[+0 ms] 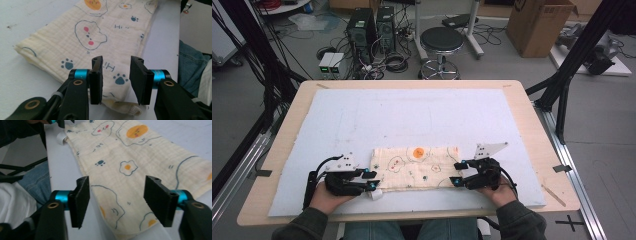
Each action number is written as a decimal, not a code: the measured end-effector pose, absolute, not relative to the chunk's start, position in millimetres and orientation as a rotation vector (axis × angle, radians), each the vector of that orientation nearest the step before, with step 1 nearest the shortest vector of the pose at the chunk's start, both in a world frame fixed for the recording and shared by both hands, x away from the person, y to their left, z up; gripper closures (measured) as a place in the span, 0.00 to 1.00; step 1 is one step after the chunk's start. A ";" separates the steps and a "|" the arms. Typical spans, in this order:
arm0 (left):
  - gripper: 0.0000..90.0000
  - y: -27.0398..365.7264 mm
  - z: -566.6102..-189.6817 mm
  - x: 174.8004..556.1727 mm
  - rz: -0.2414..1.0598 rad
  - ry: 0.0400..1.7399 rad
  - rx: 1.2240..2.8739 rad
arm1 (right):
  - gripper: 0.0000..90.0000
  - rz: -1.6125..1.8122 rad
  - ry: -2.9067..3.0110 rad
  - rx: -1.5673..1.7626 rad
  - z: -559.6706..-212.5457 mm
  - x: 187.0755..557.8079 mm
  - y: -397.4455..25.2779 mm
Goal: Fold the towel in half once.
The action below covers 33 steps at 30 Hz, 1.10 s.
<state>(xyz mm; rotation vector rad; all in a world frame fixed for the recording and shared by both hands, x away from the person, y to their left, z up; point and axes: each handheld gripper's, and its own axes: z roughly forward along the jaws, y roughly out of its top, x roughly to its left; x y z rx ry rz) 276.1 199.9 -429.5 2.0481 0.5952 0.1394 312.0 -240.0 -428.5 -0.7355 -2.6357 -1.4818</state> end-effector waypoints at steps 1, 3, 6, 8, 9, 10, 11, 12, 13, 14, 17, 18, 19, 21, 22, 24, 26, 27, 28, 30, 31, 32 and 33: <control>0.67 200.4 -428.8 276.3 0.145 0.596 2.049 | 0.35 -1.489 -2.638 -0.742 -428.0 312.9 -240.4; 0.64 200.6 -427.5 276.6 0.161 0.607 2.048 | 0.32 -1.497 -2.633 -0.757 -426.5 313.8 -240.4; 0.56 201.1 -425.5 277.3 0.186 0.625 2.045 | 0.27 -1.513 -2.644 -0.769 -424.3 314.0 -239.3; 0.54 201.8 -424.6 278.0 0.192 0.637 2.035 | 0.25 -1.517 -2.648 -0.774 -423.1 313.9 -238.3; 0.53 202.2 -424.1 278.6 0.194 0.637 2.033 | 0.24 -1.515 -2.650 -0.773 -422.7 314.2 -237.8; 0.52 202.8 -423.5 279.4 0.199 0.638 2.034 | 0.24 -1.517 -2.644 -0.772 -422.5 314.9 -237.4; 0.52 202.7 -423.1 280.0 0.199 0.647 2.023 | 0.23 -1.521 -2.638 -0.769 -422.4 316.0 -237.3; 0.50 203.1 -422.3 280.5 0.201 0.656 2.018 | 0.23 -1.520 -2.631 -0.772 -422.0 316.8 -237.0; 0.49 203.6 -421.6 281.3 0.204 0.656 2.012 | 0.22 -1.523 -2.629 -0.778 -421.5 317.9 -236.4; 0.49 203.7 -421.0 281.8 0.205 0.663 2.003 | 0.21 -1.529 -2.629 -0.777 -421.1 319.1 -235.9; 0.47 204.1 -419.2 284.1 0.209 0.668 1.998 | 0.20 -1.525 -2.634 -0.775 -418.4 321.3 -234.0; 0.46 204.1 -418.7 285.0 0.213 0.672 1.996 | 0.20 -1.528 -2.646 -0.766 -417.5 322.5 -233.1; 0.45 204.0 -418.3 285.6 0.213 0.676 1.993 | 0.20 -1.520 -2.651 -0.765 -416.2 323.0 -232.7; 0.44 203.9 -417.8 287.2 0.221 0.683 1.988 | 0.20 -1.519 -2.654 -0.773 -413.9 324.5 -232.0; 0.44 204.0 -417.6 287.6 0.220 0.688 1.983 | 0.20 -1.521 -2.662 -0.770 -413.2 325.8 -232.3; 0.43 204.7 -416.5 289.3 0.227 0.695 1.981 | 0.20 -1.509 -2.666 -0.791 -411.5 326.9 -232.7; 0.43 204.7 -414.4 291.0 0.231 0.695 1.985 | 0.21 -1.506 -2.673 -0.796 -410.3 328.3 -233.1; 0.43 204.5 -413.4 291.6 0.231 0.700 1.985 | 0.21 -1.501 -2.675 -0.800 -409.7 328.9 -232.9; 0.43 204.3 -412.7 292.7 0.229 0.702 1.989 | 0.22 -1.498 -2.675 -0.799 -409.2 329.3 -232.5; 0.43 203.2 -411.7 293.8 0.230 0.708 1.990 | 0.22 -1.490 -2.683 -0.805 -408.3 330.6 -231.3; 0.43 202.5 -411.2 294.3 0.234 0.708 1.992 | 0.22 -1.495 -2.683 -0.799 -407.9 331.3 -230.5; 0.43 202.1 -410.5 294.9 0.237 0.704 1.998 | 0.22 -1.491 -2.683 -0.798 -407.0 331.7 -229.7; 0.43 201.2 -409.9 295.3 0.239 0.710 1.996 | 0.22 -1.490 -2.689 -0.795 -406.2 332.6 -228.9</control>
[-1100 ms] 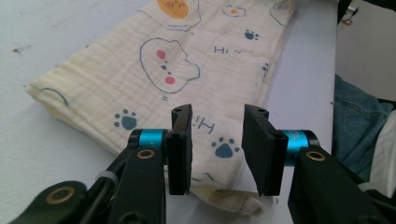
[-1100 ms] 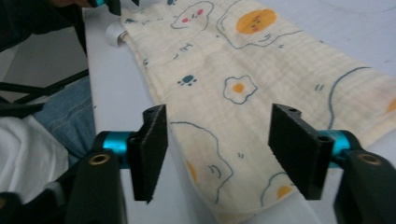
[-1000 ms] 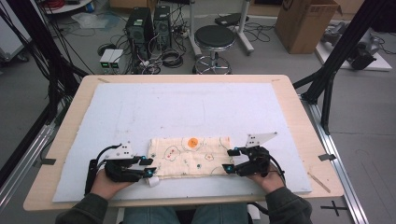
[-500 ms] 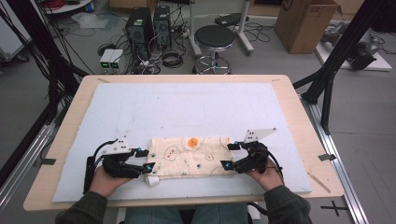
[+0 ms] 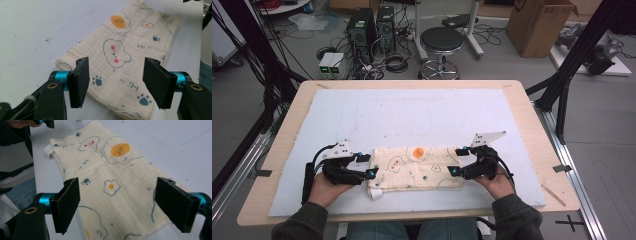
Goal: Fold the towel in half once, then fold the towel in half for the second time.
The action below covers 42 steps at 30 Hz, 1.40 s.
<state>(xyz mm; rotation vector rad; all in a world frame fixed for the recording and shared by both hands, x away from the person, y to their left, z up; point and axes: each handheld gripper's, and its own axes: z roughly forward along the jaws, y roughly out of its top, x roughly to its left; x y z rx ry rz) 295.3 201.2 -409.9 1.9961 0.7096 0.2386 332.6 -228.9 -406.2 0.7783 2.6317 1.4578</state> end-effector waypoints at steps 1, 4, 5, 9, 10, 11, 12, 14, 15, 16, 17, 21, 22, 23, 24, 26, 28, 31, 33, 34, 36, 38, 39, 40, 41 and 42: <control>0.43 200.8 -409.0 296.1 0.237 0.709 1.997 | 0.22 1.458 2.633 0.779 -405.3 333.2 -228.0; 0.43 198.9 -407.6 299.0 0.238 0.710 1.986 | 0.22 1.463 2.629 0.787 -404.0 336.2 -225.4; 0.43 198.7 -407.3 299.5 0.237 0.708 1.989 | 0.22 1.465 2.629 0.785 -404.1 337.6 -224.0; 0.43 198.3 -406.6 300.3 0.239 0.710 1.985 | 0.22 1.453 2.640 0.786 -404.2 339.1 -220.4; 0.43 198.4 -406.4 300.6 0.238 0.707 1.986 | 0.22 1.455 2.638 0.782 -404.1 339.5 -220.1; 0.43 198.6 -406.1 300.8 0.235 0.710 1.985 | 0.22 1.455 2.635 0.782 -403.9 340.2 -219.9; 0.43 198.5 -406.2 301.3 0.230 0.706 1.977 | 0.23 1.457 2.636 0.782 -403.5 340.9 -220.2; 0.41 198.4 -406.2 301.1 0.229 0.697 1.977 | 0.26 1.466 2.627 0.784 -402.8 342.3 -221.1; 0.41 198.3 -406.2 300.9 0.229 0.694 1.977 | 0.26 1.470 2.624 0.793 -402.3 342.3 -221.2; 0.41 198.3 -406.2 300.8 0.227 0.698 1.976 | 0.26 1.471 2.618 0.789 -402.2 343.3 -221.5; 0.41 198.5 -406.2 301.0 0.228 0.698 1.978 | 0.26 1.476 2.615 0.793 -401.9 343.7 -221.5; 0.41 199.7 -405.8 301.5 0.230 0.711 1.976 | 0.28 1.470 2.614 0.799 -400.5 347.5 -221.9; 0.41 200.3 -405.7 302.2 0.234 0.713 1.977 | 0.28 1.466 2.610 0.797 -400.0 348.9 -221.8; 0.42 200.4 -405.9 303.3 0.232 0.718 1.977 | 0.29 1.462 2.607 0.797 -399.4 350.3 -221.7; 0.42 200.4 -405.9 304.6 0.233 0.729 1.977 | 0.30 1.458 2.609 0.807 -398.4 351.7 -221.6; 0.42 200.2 -404.3 308.4 0.231 0.735 1.988 | 0.31 1.453 2.603 0.806 -396.5 356.0 -221.0; 0.43 200.5 -401.6 312.5 0.234 0.736 1.982 | 0.33 1.446 2.599 0.815 -393.9 361.2 -220.2; 0.47 200.7 -398.9 320.5 0.253 0.754 1.968 | 0.41 1.439 2.589 0.823 -389.0 367.9 -219.9; 0.48 199.7 -398.7 326.3 0.267 0.775 1.972 | 0.44 1.428 2.592 0.833 -386.3 372.7 -219.2; 0.49 199.2 -398.6 329.5 0.271 0.787 1.974 | 0.46 1.419 2.593 0.843 -385.1 375.2 -218.7; 0.49 197.8 -398.7 336.4 0.260 0.804 1.968 | 0.51 1.423 2.591 0.840 -384.7 380.8 -219.1; 0.47 196.3 -399.8 342.5 0.252 0.822 1.953 | 0.55 1.417 2.577 0.872 -386.8 386.2 -219.9; 0.46 195.8 -400.2 345.0 0.260 0.826 1.961 | 0.56 1.411 2.582 0.882 -388.9 389.4 -220.6; 0.46 194.8 -401.1 347.4 0.269 0.837 1.962 | 0.56 1.391 2.582 0.901 -391.3 392.5 -221.3; 0.46 194.5 -402.2 350.0 0.265 0.846 1.967 | 0.56 1.377 2.588 0.930 -393.7 395.2 -222.2; 0.46 194.3 -403.3 352.7 0.266 0.850 1.979 | 0.56 1.373 2.595 0.954 -396.3 398.2 -223.3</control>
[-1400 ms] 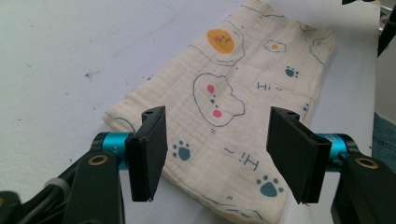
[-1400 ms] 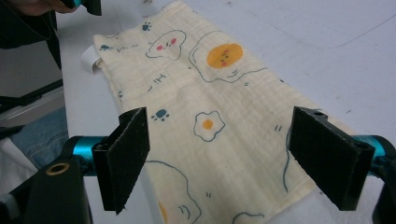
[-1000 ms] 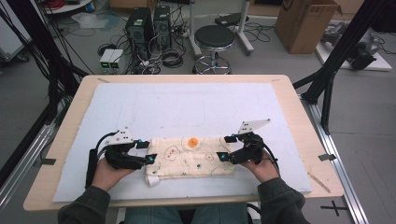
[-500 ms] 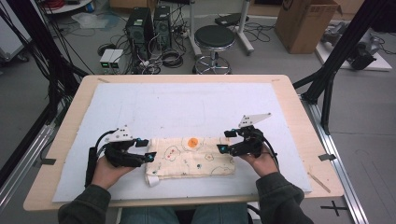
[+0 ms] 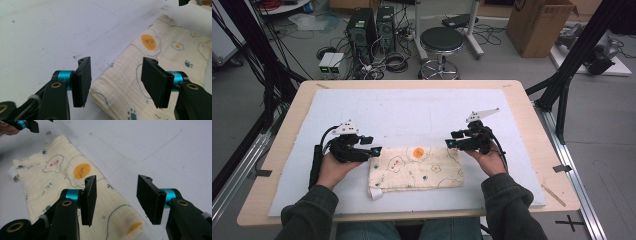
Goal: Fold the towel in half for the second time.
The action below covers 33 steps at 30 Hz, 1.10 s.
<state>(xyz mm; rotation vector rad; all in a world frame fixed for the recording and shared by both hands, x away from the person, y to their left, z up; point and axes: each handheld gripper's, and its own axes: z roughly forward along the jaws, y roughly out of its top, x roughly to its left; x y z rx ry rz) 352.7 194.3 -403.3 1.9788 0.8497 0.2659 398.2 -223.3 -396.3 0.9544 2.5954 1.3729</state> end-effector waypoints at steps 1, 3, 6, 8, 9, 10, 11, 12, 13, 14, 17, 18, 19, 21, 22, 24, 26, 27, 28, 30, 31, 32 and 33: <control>0.46 194.2 -404.5 354.9 0.274 0.857 1.989 | 0.57 1.369 2.605 0.969 -398.5 400.7 -224.2; 0.50 194.8 -407.4 358.6 0.264 0.871 1.994 | 0.63 1.365 2.627 0.987 -401.8 404.1 -225.2; 0.56 194.2 -412.5 363.2 0.256 0.895 2.008 | 0.66 1.356 2.652 1.004 -406.0 407.9 -226.1; 0.57 194.8 -415.4 366.2 0.239 0.907 2.024 | 0.67 1.342 2.658 1.016 -408.9 410.1 -227.4; 0.57 195.0 -416.5 367.2 0.237 0.913 2.031 | 0.67 1.333 2.662 1.033 -409.8 410.5 -228.4; 0.57 195.2 -417.4 368.0 0.231 0.922 2.032 | 0.67 1.342 2.661 1.035 -411.3 411.3 -229.7; 0.56 195.0 -418.4 368.7 0.227 0.935 2.024 | 0.67 1.337 2.659 1.049 -412.6 411.1 -230.9; 0.56 195.8 -419.0 369.4 0.224 0.938 2.033 | 0.67 1.327 2.667 1.058 -414.5 411.8 -232.1; 0.56 195.6 -419.9 370.0 0.222 0.942 2.035 | 0.67 1.312 2.680 1.077 -416.4 412.6 -233.0; 0.56 195.5 -420.6 370.6 0.219 0.947 2.044 | 0.67 1.300 2.693 1.080 -418.0 413.5 -233.7; 0.56 194.0 -424.2 372.4 0.201 0.957 2.070 | 0.67 1.292 2.697 1.083 -419.5 413.8 -233.2; 0.56 193.6 -425.3 373.1 0.196 0.958 2.086 | 0.68 1.282 2.706 1.077 -419.8 413.9 -232.7; 0.57 192.8 -426.7 373.7 0.188 0.968 2.090 | 0.68 1.271 2.713 1.079 -420.8 414.1 -232.0; 0.58 192.7 -429.2 375.0 0.176 0.967 2.112 | 0.68 1.240 2.734 1.079 -424.3 416.2 -231.1; 0.59 192.7 -429.7 375.5 0.170 0.966 2.124 | 0.69 1.219 2.741 1.090 -426.2 416.8 -230.4; 0.60 192.7 -430.8 376.2 0.168 0.981 2.127 | 0.71 1.193 2.754 1.090 -427.7 417.6 -229.4; 0.61 194.6 -431.6 377.8 0.155 0.988 2.107 | 0.73 1.170 2.757 1.081 -428.6 417.8 -227.7; 0.61 195.3 -431.8 378.4 0.160 0.998 2.102 | 0.74 1.163 2.765 1.086 -429.0 417.8 -227.1; 0.62 195.8 -432.0 378.6 0.160 1.007 2.100 | 0.74 1.148 2.765 1.088 -430.0 418.3 -226.5; 0.63 196.5 -432.9 379.6 0.156 1.008 2.105 | 0.74 1.141 2.772 1.096 -431.4 419.5 -227.0; 0.63 196.2 -433.4 379.7 0.158 1.009 2.107 | 0.74 1.138 2.772 1.102 -432.1 419.8 -226.9; 0.64 195.9 -433.7 380.1 0.154 1.006 2.107 | 0.75 1.137 2.773 1.094 -432.3 420.0 -226.5; 0.65 195.4 -434.2 380.4 0.155 1.005 2.101 | 0.75 1.128 2.774 1.093 -431.8 419.6 -226.0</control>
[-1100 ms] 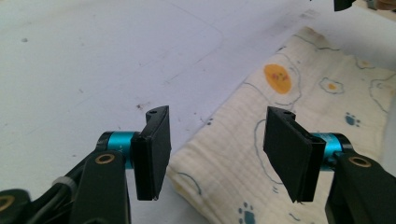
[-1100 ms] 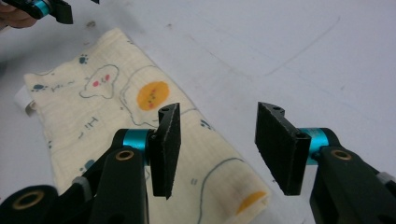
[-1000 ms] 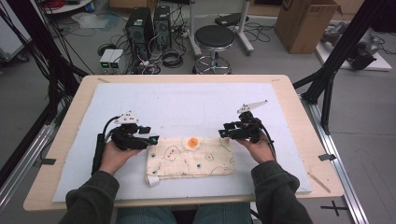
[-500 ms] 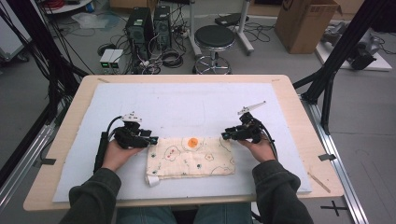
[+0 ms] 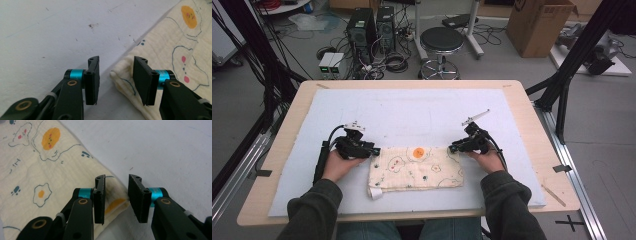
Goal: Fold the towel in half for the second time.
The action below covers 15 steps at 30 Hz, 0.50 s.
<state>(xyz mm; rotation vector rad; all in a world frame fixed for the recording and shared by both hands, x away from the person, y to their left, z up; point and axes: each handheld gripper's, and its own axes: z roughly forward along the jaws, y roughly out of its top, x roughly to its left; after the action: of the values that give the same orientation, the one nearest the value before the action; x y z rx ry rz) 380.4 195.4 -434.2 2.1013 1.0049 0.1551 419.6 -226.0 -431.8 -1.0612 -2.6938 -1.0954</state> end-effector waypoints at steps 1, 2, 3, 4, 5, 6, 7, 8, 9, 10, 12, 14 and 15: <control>0.67 195.3 -434.5 380.9 0.153 1.003 2.103 | 0.76 -1.095 -2.703 -1.056 -431.9 419.5 -225.3; 0.68 195.4 -435.0 381.5 0.149 1.000 2.103 | 0.76 -1.090 -2.704 -1.060 -431.8 419.2 -224.9; 0.69 195.3 -435.7 381.9 0.145 0.998 2.103 | 0.76 -1.092 -2.706 -1.059 -431.9 419.4 -225.0; 0.72 195.0 -436.2 382.0 0.142 0.997 2.108 | 0.76 -1.092 -2.705 -1.060 -432.0 419.4 -225.1; 0.72 194.7 -436.1 381.8 0.143 0.992 2.108 | 0.76 -1.089 -2.703 -1.061 -431.8 419.2 -224.9; 0.75 194.4 -436.1 381.5 0.135 0.985 2.108 | 0.77 -1.087 -2.708 -1.061 -431.8 418.8 -224.6; 0.78 193.5 -436.4 381.0 0.133 0.977 2.113 | 0.77 -1.087 -2.715 -1.053 -431.8 418.7 -224.3; 0.81 192.7 -436.2 380.4 0.131 0.969 2.123 | 0.78 -1.084 -2.718 -1.051 -431.7 418.4 -224.1; 0.84 192.6 -436.2 380.3 0.127 0.953 2.131 | 0.79 -1.085 -2.718 -1.050 -431.8 418.3 -224.1; 0.88 191.9 -436.3 379.6 0.117 0.953 2.128 | 0.80 -1.079 -2.716 -1.049 -431.7 418.0 -224.3; 0.92 191.4 -436.2 379.3 0.121 0.940 2.138 | 0.82 -1.075 -2.710 -1.051 -431.7 417.8 -224.8; 0.93 191.1 -435.6 378.7 0.125 0.938 2.142 | 0.86 -1.075 -2.713 -1.046 -432.1 417.2 -225.0; 0.93 191.2 -435.8 378.7 0.124 0.937 2.137 | 0.88 -1.076 -2.713 -1.046 -432.4 416.5 -225.5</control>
<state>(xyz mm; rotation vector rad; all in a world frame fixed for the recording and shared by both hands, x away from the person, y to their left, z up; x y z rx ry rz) 378.7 191.2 -435.8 2.1374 0.9367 0.1236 416.5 -225.5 -432.4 -1.0460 -2.7128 -1.0759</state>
